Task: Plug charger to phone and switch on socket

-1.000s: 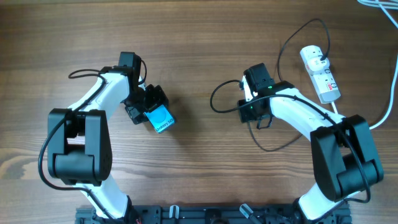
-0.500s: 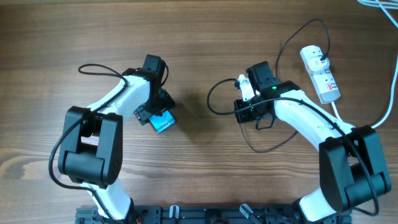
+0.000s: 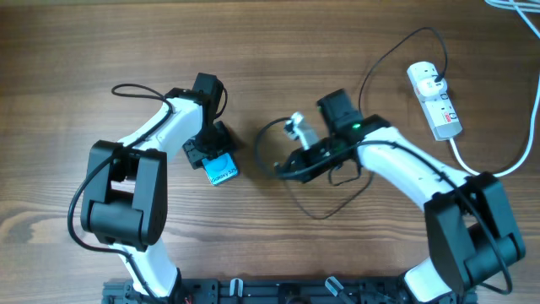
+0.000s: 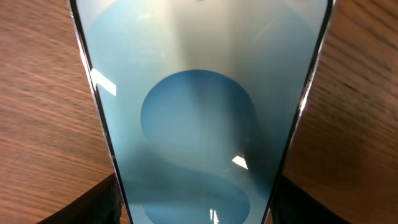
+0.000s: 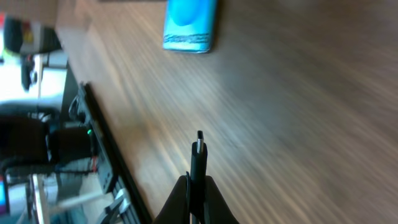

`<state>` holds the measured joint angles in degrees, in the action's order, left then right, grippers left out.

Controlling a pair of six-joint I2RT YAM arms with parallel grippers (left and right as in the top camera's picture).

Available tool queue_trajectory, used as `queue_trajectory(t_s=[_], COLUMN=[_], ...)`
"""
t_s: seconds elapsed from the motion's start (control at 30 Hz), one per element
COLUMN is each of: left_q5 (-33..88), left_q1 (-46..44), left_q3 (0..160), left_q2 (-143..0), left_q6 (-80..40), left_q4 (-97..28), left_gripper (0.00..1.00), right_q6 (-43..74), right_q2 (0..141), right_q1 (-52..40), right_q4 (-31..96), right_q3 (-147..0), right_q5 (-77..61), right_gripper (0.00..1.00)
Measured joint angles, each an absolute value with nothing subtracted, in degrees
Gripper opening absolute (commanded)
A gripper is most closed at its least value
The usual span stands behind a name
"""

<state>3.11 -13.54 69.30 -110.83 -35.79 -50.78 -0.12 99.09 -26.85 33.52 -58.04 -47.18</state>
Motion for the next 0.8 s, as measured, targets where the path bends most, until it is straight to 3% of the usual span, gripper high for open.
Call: queue_trajectory(t_s=[0.17, 0.33, 0.7, 0.73, 0.8], left_q5=[6.8, 8.7, 8.7, 8.7, 8.7], left_q1=[-13.5, -13.0, -13.0, -13.0, -13.0], left_q3=[69.8, 69.8, 69.8, 69.8, 69.8], left_q2=[-111.1, -111.1, -111.1, -111.1, -111.1], left_q6=[-31.9, -30.3, -30.5, -30.5, -30.5], left_q4=[-51.4, -51.6, -51.2, -51.2, -51.2], left_gripper=[0.66, 0.70, 0.74, 0.75, 0.77], right_q6=[4.5, 9.1, 10.3, 10.3, 10.3], right_q2=[99.1, 99.1, 99.1, 99.1, 99.1], right_q1=[-34.2, -34.4, -19.4, -19.3, -19.3], right_q4=[28.8, 27.7, 38.6, 38.4, 38.3], right_q3=[-58.2, -58.2, -58.5, -58.5, -58.5], right_q5=[-48.2, -43.4, -11.4, -10.0, -8.9], right_gripper=[0.04, 0.04, 0.04, 0.24, 0.92])
